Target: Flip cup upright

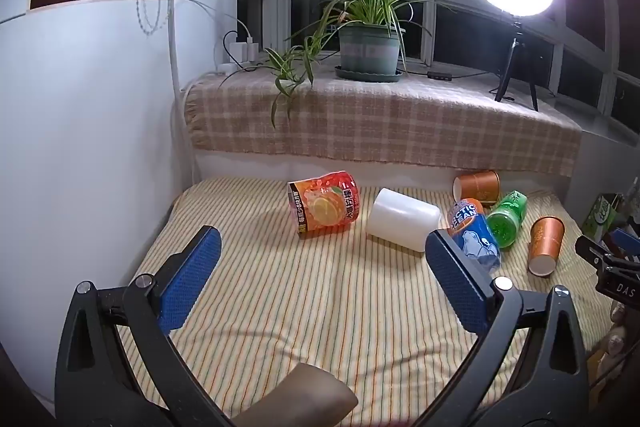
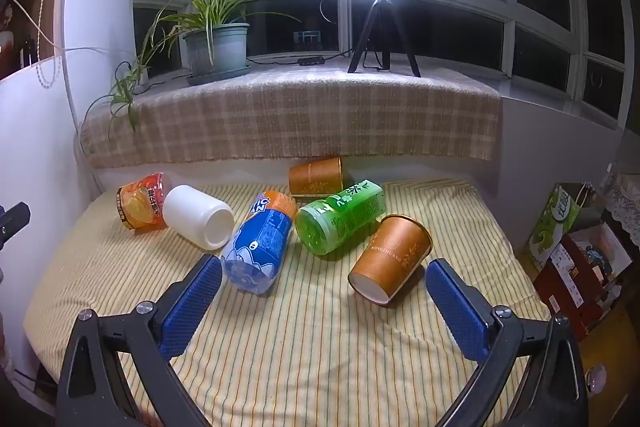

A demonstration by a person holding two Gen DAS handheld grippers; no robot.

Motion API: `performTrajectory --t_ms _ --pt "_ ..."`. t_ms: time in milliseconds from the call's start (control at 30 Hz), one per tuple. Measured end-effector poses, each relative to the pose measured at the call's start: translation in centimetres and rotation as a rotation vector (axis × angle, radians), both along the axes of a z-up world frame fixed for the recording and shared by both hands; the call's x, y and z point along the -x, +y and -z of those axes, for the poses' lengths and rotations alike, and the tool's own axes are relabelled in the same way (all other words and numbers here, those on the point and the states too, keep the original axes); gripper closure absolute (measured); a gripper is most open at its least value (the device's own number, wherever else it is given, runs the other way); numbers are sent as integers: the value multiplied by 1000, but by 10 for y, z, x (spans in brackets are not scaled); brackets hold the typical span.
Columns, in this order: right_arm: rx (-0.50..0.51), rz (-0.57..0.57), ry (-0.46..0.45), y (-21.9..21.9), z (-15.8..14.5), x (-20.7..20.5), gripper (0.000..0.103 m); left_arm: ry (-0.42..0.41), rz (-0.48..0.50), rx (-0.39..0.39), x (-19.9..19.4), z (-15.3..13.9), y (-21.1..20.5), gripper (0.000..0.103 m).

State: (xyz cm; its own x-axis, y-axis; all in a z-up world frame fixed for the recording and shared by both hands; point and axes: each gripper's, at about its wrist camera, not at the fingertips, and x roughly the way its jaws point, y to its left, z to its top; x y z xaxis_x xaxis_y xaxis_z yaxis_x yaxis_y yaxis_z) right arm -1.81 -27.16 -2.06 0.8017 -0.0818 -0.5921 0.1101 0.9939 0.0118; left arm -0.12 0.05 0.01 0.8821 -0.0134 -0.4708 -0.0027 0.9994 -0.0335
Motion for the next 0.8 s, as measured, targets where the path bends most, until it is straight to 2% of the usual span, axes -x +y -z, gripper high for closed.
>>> performTrajectory --t_ms 800 --pt "3 -9 -2 1 0 -1 0 15 -7 -6 -4 7 2 0"
